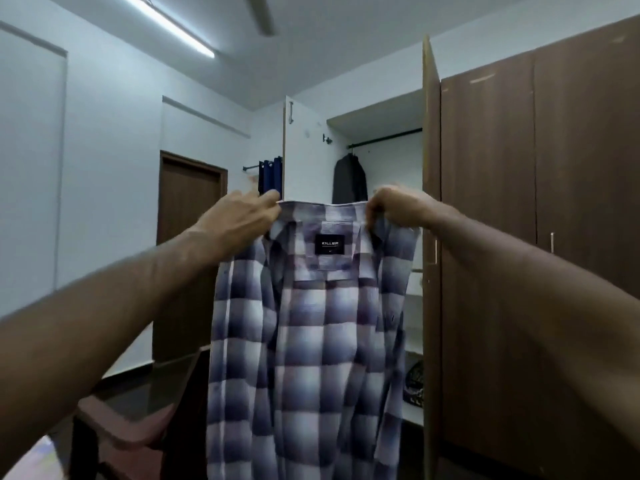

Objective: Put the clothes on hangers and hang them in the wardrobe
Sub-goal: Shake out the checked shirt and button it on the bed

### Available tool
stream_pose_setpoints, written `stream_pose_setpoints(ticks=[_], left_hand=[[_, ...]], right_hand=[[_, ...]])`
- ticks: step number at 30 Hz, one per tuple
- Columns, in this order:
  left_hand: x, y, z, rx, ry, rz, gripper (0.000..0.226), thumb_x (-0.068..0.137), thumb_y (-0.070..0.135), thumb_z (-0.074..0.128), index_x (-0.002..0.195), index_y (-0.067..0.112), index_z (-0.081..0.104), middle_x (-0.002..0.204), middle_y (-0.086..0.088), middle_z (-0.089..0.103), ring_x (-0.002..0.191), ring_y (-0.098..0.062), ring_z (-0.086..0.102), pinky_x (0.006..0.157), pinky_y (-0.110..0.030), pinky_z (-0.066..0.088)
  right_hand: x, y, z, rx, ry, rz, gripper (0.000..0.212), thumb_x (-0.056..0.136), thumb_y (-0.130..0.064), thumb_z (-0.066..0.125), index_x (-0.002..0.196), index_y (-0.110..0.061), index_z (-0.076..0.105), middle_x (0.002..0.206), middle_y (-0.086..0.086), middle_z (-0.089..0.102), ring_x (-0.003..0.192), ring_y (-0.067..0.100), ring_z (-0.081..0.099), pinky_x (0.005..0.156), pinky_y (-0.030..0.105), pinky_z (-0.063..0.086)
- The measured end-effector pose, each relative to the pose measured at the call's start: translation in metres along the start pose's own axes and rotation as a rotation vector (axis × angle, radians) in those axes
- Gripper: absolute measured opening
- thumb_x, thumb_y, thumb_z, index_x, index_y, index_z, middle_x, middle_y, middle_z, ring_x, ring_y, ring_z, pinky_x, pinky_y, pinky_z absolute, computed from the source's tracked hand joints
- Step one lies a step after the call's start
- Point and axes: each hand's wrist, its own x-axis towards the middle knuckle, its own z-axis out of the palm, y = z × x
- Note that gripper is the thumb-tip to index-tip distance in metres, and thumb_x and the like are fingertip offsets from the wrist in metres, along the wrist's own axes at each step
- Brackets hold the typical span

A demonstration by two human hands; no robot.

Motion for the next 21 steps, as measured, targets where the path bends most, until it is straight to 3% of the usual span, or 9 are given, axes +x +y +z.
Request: stream_pose_setpoints(ticks=[3,4,6,8,12,15,17,19,21], left_hand=[[0.015,0.005,-0.012,0.014,0.042,-0.085,0.026,0.087,-0.007,0.058,0.111,0.005,0.058,0.113,-0.01,0.049,0.088,-0.024,0.058,0.076,-0.036,0.054],[0.017,0.004,-0.016,0.013,0.062,-0.113,0.028,0.086,-0.009,0.058,0.111,0.004,0.057,0.114,-0.011,0.049,0.09,-0.024,0.058,0.076,-0.034,0.052],[0.012,0.0,-0.016,0.027,0.053,-0.118,0.03,0.086,-0.009,0.057,0.114,0.004,0.057,0.116,-0.011,0.049,0.092,-0.022,0.057,0.076,-0.031,0.051],[0.0,0.0,-0.014,0.01,-0.012,-0.103,0.034,0.087,-0.007,0.057,0.119,0.005,0.056,0.118,-0.009,0.047,0.09,-0.019,0.056,0.075,-0.029,0.05],[-0.013,0.005,-0.003,-0.135,-0.16,-0.085,0.035,0.091,-0.003,0.055,0.124,0.008,0.054,0.118,-0.003,0.043,0.084,-0.012,0.052,0.073,-0.024,0.047],[-0.009,0.001,0.0,-0.324,-0.32,0.024,0.031,0.099,0.009,0.047,0.125,0.02,0.06,0.108,0.01,0.041,0.097,-0.014,0.056,0.089,-0.026,0.048],[-0.01,0.003,-0.004,-0.426,-0.427,0.169,0.033,0.102,0.012,0.046,0.128,0.027,0.061,0.105,0.015,0.041,0.106,-0.012,0.051,0.088,-0.014,0.038],[-0.013,0.008,-0.008,-0.258,-0.361,0.325,0.035,0.099,0.02,0.056,0.133,0.028,0.058,0.111,0.013,0.044,0.105,-0.011,0.05,0.082,-0.016,0.035],[-0.016,0.017,-0.009,0.033,-0.12,0.446,0.032,0.093,0.028,0.064,0.125,0.026,0.063,0.114,0.005,0.053,0.1,-0.015,0.053,0.077,-0.028,0.039]], right_hand=[[0.012,-0.005,-0.004,-0.174,0.386,-0.063,0.019,0.094,-0.011,0.062,0.098,-0.026,0.071,0.098,-0.003,0.055,0.084,0.023,0.062,0.066,0.037,0.051],[0.015,-0.006,-0.007,-0.16,0.369,-0.078,0.025,0.093,-0.007,0.062,0.102,-0.028,0.071,0.101,-0.003,0.057,0.084,0.02,0.062,0.069,0.04,0.054],[0.015,-0.005,-0.009,-0.109,0.111,-0.1,0.04,0.091,0.003,0.058,0.108,-0.031,0.07,0.104,-0.008,0.064,0.088,0.014,0.067,0.075,0.041,0.06],[0.008,-0.004,-0.005,-0.178,-0.118,-0.157,0.038,0.095,0.0,0.056,0.114,-0.03,0.069,0.107,-0.008,0.065,0.092,0.016,0.068,0.079,0.04,0.061],[0.003,-0.01,0.004,-0.329,0.07,-0.176,0.028,0.098,-0.011,0.058,0.115,-0.032,0.065,0.102,-0.007,0.058,0.084,0.016,0.063,0.065,0.034,0.054],[0.005,-0.013,0.002,-0.154,0.023,-0.097,0.031,0.093,0.0,0.06,0.109,-0.025,0.07,0.101,-0.005,0.065,0.088,0.017,0.066,0.071,0.033,0.058],[0.004,-0.015,-0.001,-0.019,-0.013,-0.027,0.036,0.091,0.008,0.054,0.111,-0.016,0.071,0.104,0.0,0.067,0.085,0.015,0.066,0.063,0.021,0.057],[0.001,-0.018,-0.004,0.115,-0.057,0.04,0.039,0.093,0.01,0.043,0.114,-0.011,0.069,0.101,0.006,0.067,0.072,0.015,0.062,0.05,0.017,0.05],[-0.003,-0.017,-0.007,0.258,-0.103,0.06,0.046,0.092,0.009,0.036,0.12,-0.01,0.067,0.093,0.013,0.067,0.065,0.021,0.061,0.048,0.026,0.053]])
